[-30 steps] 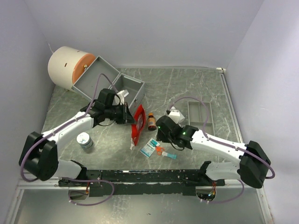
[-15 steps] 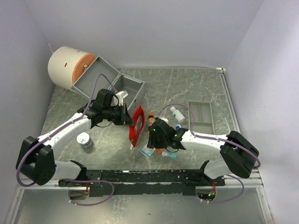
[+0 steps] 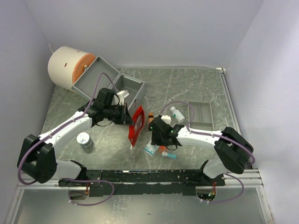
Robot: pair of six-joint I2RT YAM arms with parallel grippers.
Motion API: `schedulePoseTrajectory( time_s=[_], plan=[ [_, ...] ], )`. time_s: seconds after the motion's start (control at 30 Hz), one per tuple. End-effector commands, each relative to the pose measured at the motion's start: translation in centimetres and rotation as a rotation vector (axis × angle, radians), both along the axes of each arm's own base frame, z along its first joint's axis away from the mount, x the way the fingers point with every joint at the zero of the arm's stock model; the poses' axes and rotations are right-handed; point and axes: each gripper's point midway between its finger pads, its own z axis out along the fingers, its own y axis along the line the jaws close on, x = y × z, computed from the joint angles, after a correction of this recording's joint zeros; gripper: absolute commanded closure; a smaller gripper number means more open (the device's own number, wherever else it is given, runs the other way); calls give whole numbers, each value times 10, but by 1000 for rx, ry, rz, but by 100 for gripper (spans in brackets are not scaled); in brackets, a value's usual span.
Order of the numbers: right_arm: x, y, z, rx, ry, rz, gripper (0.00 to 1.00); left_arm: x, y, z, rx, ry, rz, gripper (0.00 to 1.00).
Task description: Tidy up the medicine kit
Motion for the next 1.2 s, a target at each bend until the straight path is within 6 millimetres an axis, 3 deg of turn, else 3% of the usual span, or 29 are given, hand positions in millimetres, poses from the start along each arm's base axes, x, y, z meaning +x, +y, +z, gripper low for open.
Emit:
schedulePoseTrajectory(
  time_s=[0.0,0.17,0.47,0.67,0.97,1.17],
  plan=[
    [9,-41,-6,-188,-25,-83,54,12,-2,19,-2,-76,-7,93],
    [18,-61,16,-272,-66,-223,54,13,0,20,-12,-84,9,93],
    [20,-36,53,-273,-93,-176,54,14,3,19,-15,-86,28,93],
    [6,-9,50,-223,-52,-197,58,16,5,17,-9,-84,43,93],
    [7,7,19,-254,-5,-212,59,13,4,13,-28,-65,39,93],
    [11,22,1,-205,1,-100,58,12,3,12,-34,-61,35,93]
  ],
)
